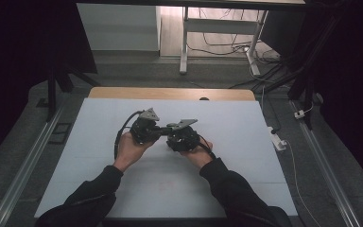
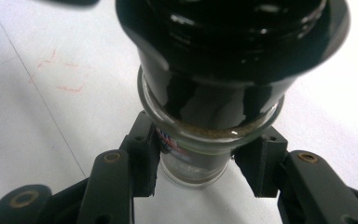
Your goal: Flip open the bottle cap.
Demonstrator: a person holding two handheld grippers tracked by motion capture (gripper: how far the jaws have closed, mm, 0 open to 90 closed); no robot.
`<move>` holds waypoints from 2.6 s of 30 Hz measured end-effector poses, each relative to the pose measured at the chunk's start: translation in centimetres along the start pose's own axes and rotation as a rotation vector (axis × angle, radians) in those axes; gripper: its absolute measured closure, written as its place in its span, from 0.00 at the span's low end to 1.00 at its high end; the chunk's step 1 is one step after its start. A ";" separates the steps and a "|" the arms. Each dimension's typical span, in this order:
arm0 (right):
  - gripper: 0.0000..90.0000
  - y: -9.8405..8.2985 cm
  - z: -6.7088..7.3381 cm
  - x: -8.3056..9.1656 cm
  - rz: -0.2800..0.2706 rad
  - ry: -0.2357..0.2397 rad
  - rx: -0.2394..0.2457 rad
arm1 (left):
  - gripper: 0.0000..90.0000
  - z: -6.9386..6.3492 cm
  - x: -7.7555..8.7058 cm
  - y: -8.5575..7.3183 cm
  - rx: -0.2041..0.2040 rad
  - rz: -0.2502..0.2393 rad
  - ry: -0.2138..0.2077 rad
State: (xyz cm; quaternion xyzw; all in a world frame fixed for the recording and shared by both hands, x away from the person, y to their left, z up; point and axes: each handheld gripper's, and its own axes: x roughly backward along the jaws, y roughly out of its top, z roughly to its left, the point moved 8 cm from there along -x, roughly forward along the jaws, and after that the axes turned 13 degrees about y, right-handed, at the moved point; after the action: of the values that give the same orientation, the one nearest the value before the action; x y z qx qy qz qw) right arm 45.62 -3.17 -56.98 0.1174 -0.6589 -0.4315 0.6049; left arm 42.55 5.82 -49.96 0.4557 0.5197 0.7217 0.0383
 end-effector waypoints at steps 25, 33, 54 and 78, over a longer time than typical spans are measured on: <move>0.58 0.0 0.1 0.0 0.000 -0.003 0.001 | 0.99 2.2 -1.0 1.2 0.058 0.001 0.018; 0.58 0.0 0.1 0.0 0.001 0.001 0.000 | 0.82 2.1 0.2 1.0 0.038 0.009 0.024; 0.33 0.2 0.6 0.9 -0.019 0.031 -0.024 | 0.26 0.9 3.2 -1.4 0.030 0.043 0.011; 0.13 -0.8 3.1 4.1 0.006 0.122 -0.074 | 0.07 -1.4 7.2 -5.4 0.065 0.081 -0.025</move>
State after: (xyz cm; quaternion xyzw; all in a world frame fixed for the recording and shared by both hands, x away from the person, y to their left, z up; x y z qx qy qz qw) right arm 41.53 -5.11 -54.34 0.1190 -0.6048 -0.4458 0.6491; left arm 35.16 11.11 -49.81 0.4866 0.5236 0.6994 0.0007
